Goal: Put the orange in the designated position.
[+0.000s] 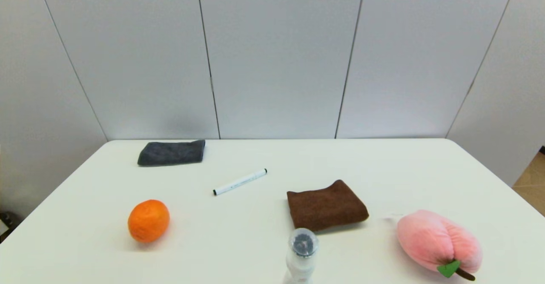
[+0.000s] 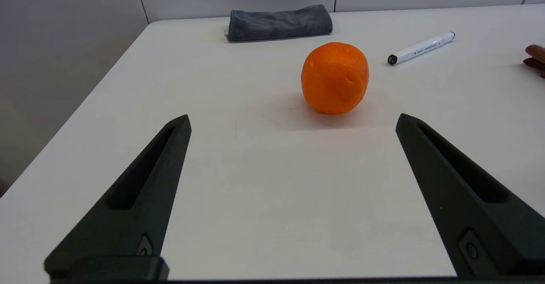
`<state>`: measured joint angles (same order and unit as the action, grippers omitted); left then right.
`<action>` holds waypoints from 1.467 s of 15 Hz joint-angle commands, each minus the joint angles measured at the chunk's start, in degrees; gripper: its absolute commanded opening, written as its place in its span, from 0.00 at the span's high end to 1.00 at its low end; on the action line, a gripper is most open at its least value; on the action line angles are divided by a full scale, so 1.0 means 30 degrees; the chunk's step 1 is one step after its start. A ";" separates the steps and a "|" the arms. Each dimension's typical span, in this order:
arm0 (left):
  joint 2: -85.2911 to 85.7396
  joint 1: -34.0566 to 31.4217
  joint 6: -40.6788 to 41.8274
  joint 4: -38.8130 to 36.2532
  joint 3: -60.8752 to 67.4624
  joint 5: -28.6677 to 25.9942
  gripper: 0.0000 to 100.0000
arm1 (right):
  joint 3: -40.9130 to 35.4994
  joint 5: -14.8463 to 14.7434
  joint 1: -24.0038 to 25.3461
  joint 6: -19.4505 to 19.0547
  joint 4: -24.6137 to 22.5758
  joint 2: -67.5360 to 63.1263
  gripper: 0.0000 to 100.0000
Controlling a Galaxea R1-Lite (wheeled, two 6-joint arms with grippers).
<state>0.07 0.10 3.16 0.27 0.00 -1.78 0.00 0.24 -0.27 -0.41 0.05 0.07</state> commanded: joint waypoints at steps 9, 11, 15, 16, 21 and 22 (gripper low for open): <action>-0.0024 -0.0003 0.0002 -0.0002 0.0000 0.0007 0.00 | 0.0000 0.0007 0.0002 0.0021 -0.0016 0.0005 0.00; -0.0024 -0.0003 0.0002 -0.0002 0.0000 0.0007 0.00 | 0.0029 0.0007 0.0002 -0.0008 0.0072 0.0005 0.00; -0.0024 -0.0003 0.0002 -0.0002 0.0000 0.0007 0.00 | 0.1670 -0.0081 0.0002 -0.0008 0.1566 -0.0728 0.00; -0.0024 -0.0003 0.0002 -0.0002 0.0000 0.0007 0.00 | 0.3223 -0.0023 0.0002 0.0021 0.2591 -0.1665 0.00; -0.0024 -0.0003 0.0002 -0.0002 0.0000 0.0007 0.00 | 0.9814 0.0124 0.0119 -0.0946 0.4642 -0.7231 0.00; -0.0024 -0.0003 0.0002 -0.0002 0.0000 0.0007 0.00 | 1.0869 0.0036 0.0119 -0.2235 0.4408 -0.9194 0.00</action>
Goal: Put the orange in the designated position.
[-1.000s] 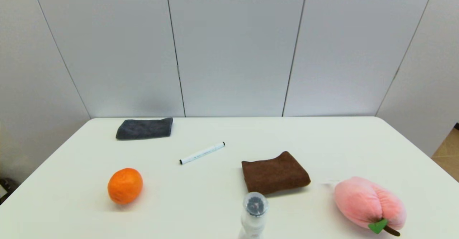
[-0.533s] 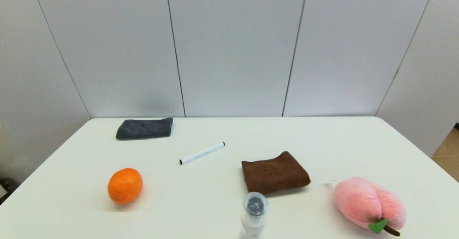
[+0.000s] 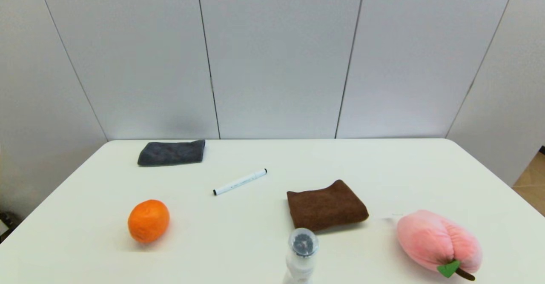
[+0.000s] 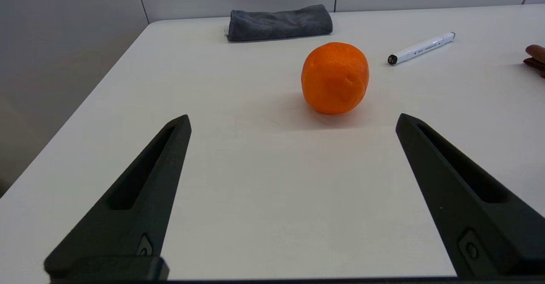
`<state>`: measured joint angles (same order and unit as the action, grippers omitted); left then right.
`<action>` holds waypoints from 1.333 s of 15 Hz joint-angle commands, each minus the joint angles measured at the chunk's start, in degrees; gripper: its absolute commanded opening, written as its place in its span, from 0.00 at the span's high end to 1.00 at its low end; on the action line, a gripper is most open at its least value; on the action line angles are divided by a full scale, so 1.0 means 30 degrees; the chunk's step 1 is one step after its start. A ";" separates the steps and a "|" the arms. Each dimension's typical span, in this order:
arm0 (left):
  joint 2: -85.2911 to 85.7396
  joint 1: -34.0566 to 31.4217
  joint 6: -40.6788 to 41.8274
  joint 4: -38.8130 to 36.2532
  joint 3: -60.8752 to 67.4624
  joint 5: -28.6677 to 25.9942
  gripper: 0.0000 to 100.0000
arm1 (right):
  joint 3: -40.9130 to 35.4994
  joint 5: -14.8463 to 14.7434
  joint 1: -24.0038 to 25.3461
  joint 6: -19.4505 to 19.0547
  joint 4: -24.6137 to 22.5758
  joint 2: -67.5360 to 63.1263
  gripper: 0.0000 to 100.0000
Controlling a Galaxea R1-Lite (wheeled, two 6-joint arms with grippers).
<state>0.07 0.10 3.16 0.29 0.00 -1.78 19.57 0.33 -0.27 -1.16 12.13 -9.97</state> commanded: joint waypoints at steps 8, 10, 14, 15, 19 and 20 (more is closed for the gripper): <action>0.0005 -0.0003 -0.0232 -0.0010 0.0000 0.0037 0.00 | 1.5568 0.2351 0.1144 -0.5415 0.0703 -2.2604 0.00; 0.0005 -0.0003 -0.0203 -0.0010 0.0000 0.0007 0.00 | 1.8439 0.2351 0.1496 -0.5532 0.1230 -2.6237 0.00; 0.0005 -0.0003 -0.0232 -0.0010 0.0000 0.0037 0.00 | 2.5558 0.2439 0.2755 -0.5503 0.3896 -3.2916 0.00; 0.0005 -0.0003 -0.0232 -0.0010 0.0000 0.0037 0.00 | 2.7257 0.2439 0.3166 -0.5473 0.5097 -3.3971 0.00; -0.0024 -0.0003 -0.0232 -0.0010 0.0000 0.0037 0.00 | 3.0480 0.2439 0.5187 -0.5473 0.7002 -3.6344 0.00; 0.0005 -0.0003 -0.0232 -0.0010 0.0000 0.0037 0.00 | 3.0568 0.2468 0.5656 -0.5473 0.6914 -3.6578 0.00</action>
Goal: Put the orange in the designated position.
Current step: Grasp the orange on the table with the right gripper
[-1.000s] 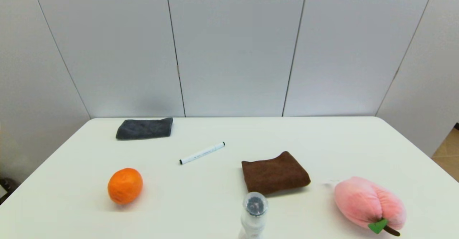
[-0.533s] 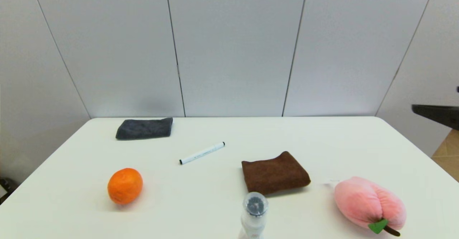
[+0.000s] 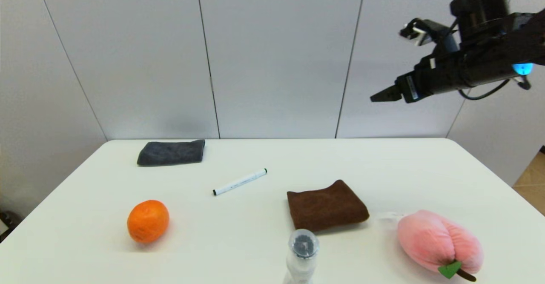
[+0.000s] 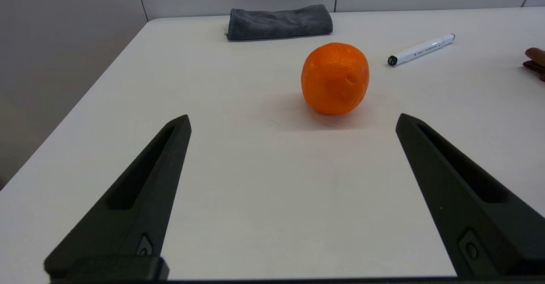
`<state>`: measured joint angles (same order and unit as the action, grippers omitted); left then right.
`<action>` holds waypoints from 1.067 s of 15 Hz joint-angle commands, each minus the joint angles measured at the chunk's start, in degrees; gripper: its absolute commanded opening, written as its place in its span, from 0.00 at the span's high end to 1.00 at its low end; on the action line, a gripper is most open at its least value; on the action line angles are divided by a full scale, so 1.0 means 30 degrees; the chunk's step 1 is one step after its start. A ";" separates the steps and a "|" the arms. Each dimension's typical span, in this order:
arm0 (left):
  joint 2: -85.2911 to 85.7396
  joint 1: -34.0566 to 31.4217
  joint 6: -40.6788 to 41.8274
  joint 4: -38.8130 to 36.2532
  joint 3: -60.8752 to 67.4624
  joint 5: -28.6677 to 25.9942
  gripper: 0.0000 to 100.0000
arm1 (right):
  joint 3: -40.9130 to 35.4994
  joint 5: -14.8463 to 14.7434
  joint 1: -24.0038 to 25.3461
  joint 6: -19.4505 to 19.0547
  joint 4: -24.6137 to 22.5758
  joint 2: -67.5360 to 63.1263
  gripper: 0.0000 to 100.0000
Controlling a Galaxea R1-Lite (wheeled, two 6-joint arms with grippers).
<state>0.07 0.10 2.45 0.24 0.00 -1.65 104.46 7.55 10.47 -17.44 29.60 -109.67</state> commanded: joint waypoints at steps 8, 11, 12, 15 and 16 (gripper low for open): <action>0.0005 -0.0003 0.0004 0.0007 0.0000 -0.0008 0.00 | 0.2328 0.0209 0.6177 0.0014 0.1061 -0.3640 0.00; -0.0024 -0.0003 0.0004 0.0007 0.0000 -0.0008 0.00 | 0.2328 0.1030 0.7261 0.0014 0.0974 -0.3552 0.00; -0.0024 -0.0003 0.0004 0.0007 0.0000 -0.0008 0.00 | 0.2328 0.1088 0.7584 0.0043 0.0974 -0.3523 0.00; -0.0024 -0.0003 0.0004 0.0007 0.0000 -0.0008 0.00 | 0.2328 0.1879 0.8316 0.0043 0.0710 -0.3493 0.00; 0.0005 -0.0003 0.0004 0.0007 0.0000 -0.0008 0.00 | 0.2328 0.2289 0.8697 0.0043 0.0534 -0.3523 0.00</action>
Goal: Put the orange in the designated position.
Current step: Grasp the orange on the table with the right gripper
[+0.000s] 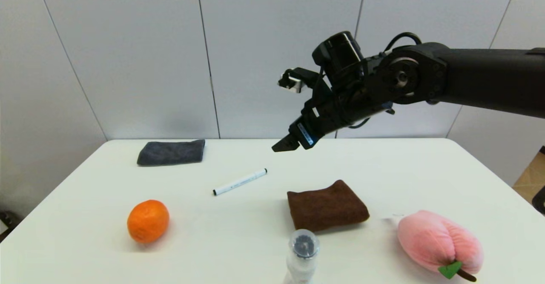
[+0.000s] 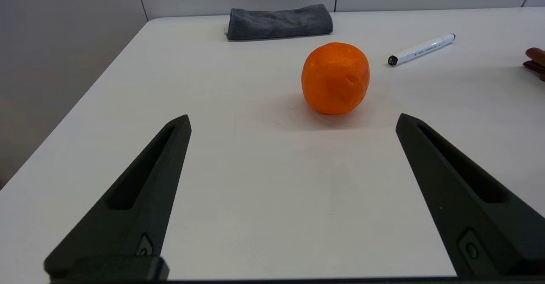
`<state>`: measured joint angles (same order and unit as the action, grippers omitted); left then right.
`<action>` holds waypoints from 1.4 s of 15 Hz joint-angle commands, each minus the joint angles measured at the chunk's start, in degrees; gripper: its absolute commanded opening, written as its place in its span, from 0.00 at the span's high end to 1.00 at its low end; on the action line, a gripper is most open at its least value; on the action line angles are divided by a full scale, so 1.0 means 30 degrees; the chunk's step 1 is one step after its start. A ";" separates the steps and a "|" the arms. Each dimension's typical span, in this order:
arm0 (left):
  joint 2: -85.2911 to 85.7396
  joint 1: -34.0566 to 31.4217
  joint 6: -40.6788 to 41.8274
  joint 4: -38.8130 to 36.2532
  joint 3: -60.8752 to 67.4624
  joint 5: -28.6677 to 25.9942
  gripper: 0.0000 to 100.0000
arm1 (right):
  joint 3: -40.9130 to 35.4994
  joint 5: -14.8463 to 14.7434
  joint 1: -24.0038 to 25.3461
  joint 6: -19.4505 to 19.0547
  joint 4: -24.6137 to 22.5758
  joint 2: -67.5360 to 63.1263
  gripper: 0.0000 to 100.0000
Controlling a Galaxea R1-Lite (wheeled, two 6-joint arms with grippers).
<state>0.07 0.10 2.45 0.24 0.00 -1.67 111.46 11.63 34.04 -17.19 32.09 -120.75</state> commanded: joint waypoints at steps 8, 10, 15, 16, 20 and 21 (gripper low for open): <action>-0.0024 -0.0003 0.0004 0.0007 0.0000 0.0000 0.00 | -0.0034 0.2686 0.3625 -0.0013 -0.2199 -0.0356 0.00; 0.0005 -0.0003 0.0004 0.0007 0.0000 -0.0029 0.00 | -0.0034 0.2715 0.4358 -0.0042 -0.2375 -0.0708 0.00; 0.0005 -0.0003 0.0004 0.0007 0.0000 0.0000 0.00 | -0.0034 0.3418 0.5910 -0.0130 -0.2726 -0.1528 0.00; 0.0005 -0.0003 0.0004 0.0007 0.0000 0.0000 0.00 | -0.0034 0.3477 0.6086 -0.0101 -0.3078 -0.1733 0.00; 0.0005 -0.0003 0.0004 0.0007 0.0000 0.0000 0.00 | -0.0004 0.3653 0.6379 -0.0101 -0.4455 -0.2788 0.00; 0.0005 -0.0003 0.0004 0.0007 0.0000 0.0000 0.00 | -0.0004 0.3682 0.6350 -0.0101 -0.4455 -0.2817 0.00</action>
<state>0.07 0.10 2.43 0.27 0.00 -1.67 111.36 22.48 53.00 -17.36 18.74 -128.03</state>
